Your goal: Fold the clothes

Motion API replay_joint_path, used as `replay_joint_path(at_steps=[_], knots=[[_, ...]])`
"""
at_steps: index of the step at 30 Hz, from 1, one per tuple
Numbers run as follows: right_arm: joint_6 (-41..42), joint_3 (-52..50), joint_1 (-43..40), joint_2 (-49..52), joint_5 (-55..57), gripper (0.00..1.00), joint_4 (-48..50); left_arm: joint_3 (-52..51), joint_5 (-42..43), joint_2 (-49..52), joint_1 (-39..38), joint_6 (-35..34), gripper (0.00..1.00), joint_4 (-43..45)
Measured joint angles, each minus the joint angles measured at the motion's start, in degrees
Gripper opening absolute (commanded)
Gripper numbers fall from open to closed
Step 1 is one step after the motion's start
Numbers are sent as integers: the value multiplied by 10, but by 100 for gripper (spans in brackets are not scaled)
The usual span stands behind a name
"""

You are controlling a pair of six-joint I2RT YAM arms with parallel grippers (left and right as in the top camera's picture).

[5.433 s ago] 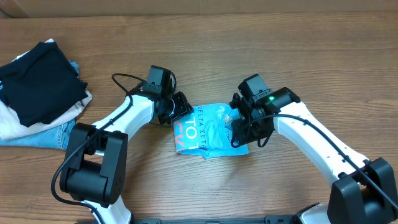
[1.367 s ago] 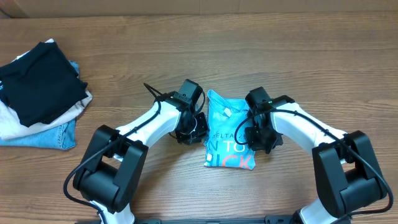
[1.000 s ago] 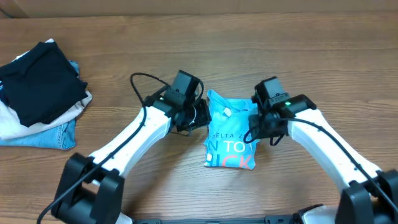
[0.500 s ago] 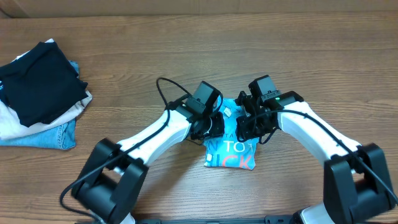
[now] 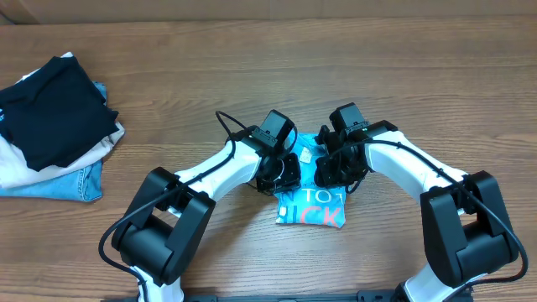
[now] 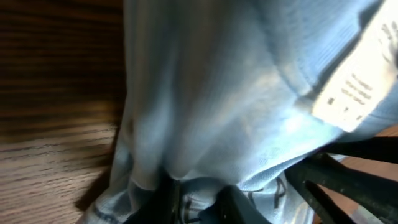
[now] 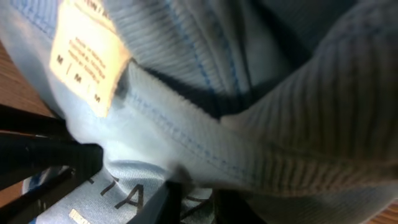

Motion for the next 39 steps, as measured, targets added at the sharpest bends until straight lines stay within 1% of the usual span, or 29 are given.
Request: replay_joint_path(at_steps=[4,7,8,9,10,11,12,13,16,18,21,25,34,39], knots=[[5,1,-1,0,5,22,-3,0,0,0,0,0,19,-2],[9,2,-3,1,6,25,-7,0,-2,-1,0,2,24,-2],[9,3,-3,1,7,25,-9,0,-6,-3,0,5,27,-3],[9,3,-3,1,8,25,-10,-1,-15,-8,0,8,33,-5],[10,3,-3,1,9,25,-10,-2,-28,-15,0,12,47,-8],[10,4,-3,2,10,26,-11,-4,-47,-25,0,20,56,-9],[10,4,-3,2,11,26,-10,-7,-66,-37,1,24,60,-8],[10,4,-3,2,11,26,-11,-9,-81,-49,5,30,62,-4],[10,5,-3,2,12,27,-10,-10,-115,-82,34,52,62,32],[10,5,-3,2,12,27,-10,-10,-120,-91,56,57,62,47],[10,7,-3,2,14,28,-13,-11,-113,-91,99,74,62,84],[10,13,-3,2,30,28,-23,-10,-93,-85,134,94,62,141],[10,17,-4,2,43,29,-30,-10,2,-12,138,128,69,225],[10,17,-4,2,45,29,-31,-10,40,14,136,132,70,253]])
